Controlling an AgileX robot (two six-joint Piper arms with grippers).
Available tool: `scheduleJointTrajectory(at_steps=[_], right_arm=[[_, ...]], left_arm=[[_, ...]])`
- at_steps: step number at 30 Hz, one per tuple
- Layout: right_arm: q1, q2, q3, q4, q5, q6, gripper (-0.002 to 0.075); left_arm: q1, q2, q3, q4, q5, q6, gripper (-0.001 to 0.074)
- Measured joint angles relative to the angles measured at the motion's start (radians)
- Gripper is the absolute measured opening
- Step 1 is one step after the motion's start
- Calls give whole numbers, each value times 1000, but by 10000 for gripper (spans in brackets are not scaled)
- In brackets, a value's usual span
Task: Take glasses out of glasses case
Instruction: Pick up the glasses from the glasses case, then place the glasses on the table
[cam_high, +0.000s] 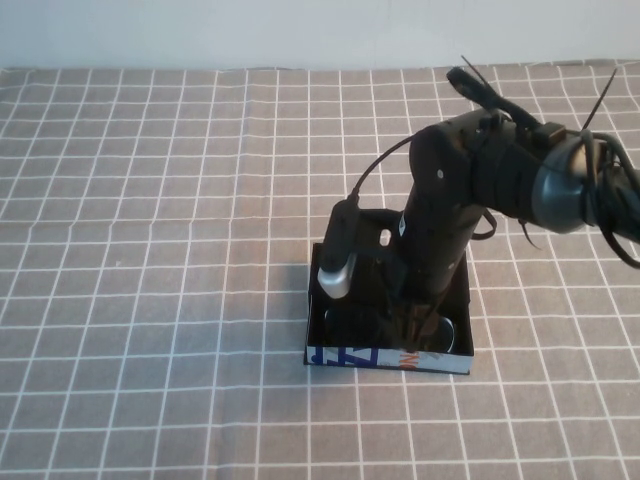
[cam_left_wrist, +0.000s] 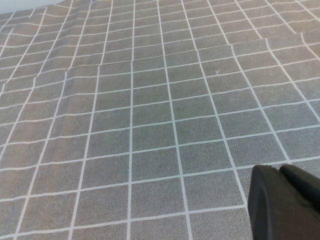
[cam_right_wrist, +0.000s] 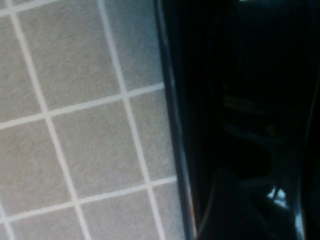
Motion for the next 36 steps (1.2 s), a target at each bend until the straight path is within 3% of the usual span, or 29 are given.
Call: scheduleJointTrajectory(at_steps=[13, 16, 19, 23, 28, 36], right_arm=[[0, 26, -4, -9, -54, 8, 305], [0, 28, -4, -9, -59, 10, 230], [0, 28, -6, -5, -62, 33, 85], [2, 24, -56, 1, -22, 134, 8], [-7, -32, -146, 6, 77, 303, 1], [-105, -275, -104, 19, 161, 808, 1]], left_arm=[[0, 0, 0, 0, 0, 0, -4], [0, 0, 0, 0, 0, 0, -5], [0, 0, 0, 0, 0, 0, -4], [0, 0, 0, 0, 0, 0, -4], [0, 0, 0, 0, 0, 0, -4], [0, 0, 0, 0, 0, 0, -5]])
